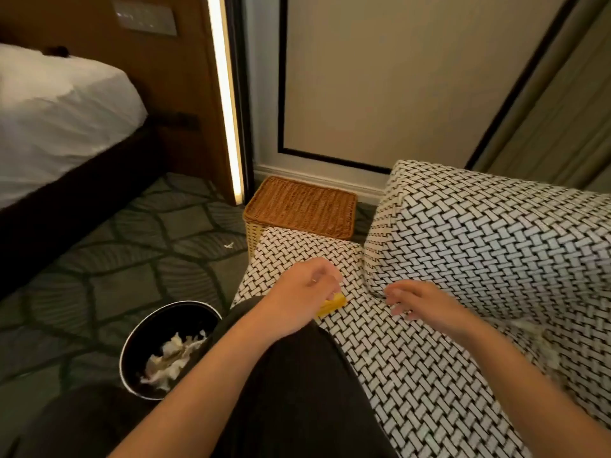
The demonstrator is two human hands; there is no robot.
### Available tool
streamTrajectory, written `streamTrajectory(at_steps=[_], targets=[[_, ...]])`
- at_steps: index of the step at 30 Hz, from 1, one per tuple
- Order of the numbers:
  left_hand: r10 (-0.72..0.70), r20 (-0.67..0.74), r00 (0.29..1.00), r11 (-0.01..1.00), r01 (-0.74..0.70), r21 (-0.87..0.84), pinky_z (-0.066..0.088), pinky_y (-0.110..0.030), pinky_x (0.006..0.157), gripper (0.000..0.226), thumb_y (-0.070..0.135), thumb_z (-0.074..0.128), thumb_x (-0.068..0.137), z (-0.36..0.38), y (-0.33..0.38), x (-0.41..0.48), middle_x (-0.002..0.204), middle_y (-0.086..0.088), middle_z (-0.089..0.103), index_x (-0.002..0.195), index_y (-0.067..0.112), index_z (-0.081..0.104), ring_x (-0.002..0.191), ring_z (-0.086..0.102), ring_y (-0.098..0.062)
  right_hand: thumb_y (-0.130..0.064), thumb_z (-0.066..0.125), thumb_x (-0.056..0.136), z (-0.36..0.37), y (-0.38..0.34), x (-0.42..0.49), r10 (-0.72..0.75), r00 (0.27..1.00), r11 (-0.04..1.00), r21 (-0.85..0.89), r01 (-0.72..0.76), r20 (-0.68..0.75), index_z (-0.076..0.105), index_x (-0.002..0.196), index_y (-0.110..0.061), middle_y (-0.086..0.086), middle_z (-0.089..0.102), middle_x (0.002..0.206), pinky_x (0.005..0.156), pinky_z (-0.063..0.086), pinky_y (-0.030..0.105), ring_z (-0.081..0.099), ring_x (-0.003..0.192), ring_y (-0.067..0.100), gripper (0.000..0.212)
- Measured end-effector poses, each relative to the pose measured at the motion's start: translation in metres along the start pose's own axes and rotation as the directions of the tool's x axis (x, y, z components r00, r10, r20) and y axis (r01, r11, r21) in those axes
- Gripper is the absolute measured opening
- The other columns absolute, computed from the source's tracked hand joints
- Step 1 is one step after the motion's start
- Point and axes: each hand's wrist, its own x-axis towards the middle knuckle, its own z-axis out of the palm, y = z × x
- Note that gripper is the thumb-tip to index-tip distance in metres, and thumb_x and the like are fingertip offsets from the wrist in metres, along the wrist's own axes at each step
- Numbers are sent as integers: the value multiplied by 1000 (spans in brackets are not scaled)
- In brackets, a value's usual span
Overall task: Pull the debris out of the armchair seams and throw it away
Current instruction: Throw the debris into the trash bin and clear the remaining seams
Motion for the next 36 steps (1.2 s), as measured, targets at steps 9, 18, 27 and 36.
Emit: streamTrajectory(at_steps=[9, 18, 27, 36], targets=[[-91, 168, 982, 995, 85, 43, 37, -12, 68, 16, 33, 41, 96, 132, -19, 38, 112, 10, 55, 99, 29, 56, 92, 53, -4, -22, 53, 93, -14, 129, -36, 284, 844, 943, -25, -331, -455, 54, 123, -8, 11, 56, 120, 89, 44, 29, 55, 103, 20, 33], [-123, 67, 990, 992, 122, 21, 39, -17, 83, 12, 28, 42, 97, 189, -40, 64, 113, 10, 47, 100, 29, 53, 100, 49, -3, -32, 56, 90, -9, 181, -14, 289, 633, 914, 9, -406, -719, 45, 134, -9, 15, 49, 130, 102, 40, 39, 44, 120, 26, 51], [-119, 71, 990, 992, 121, -25, 40, -14, 76, 18, 26, 43, 97, 205, -56, 87, 104, 11, 60, 105, 23, 59, 93, 53, 2, -59, 53, 81, -49, 182, 34, 488, 512, 734, 15, -679, -706, 60, 106, -17, 9, 67, 101, 79, 48, 33, 60, 92, 26, 49], [-137, 68, 988, 990, 136, 22, 50, -27, 75, 18, 24, 42, 95, 213, -61, 105, 85, 12, 62, 93, 26, 60, 79, 59, -5, -60, 60, 75, -61, 177, 60, 559, 482, 608, -62, -791, -675, 58, 110, -10, 9, 62, 111, 89, 45, 35, 55, 106, 26, 61]])
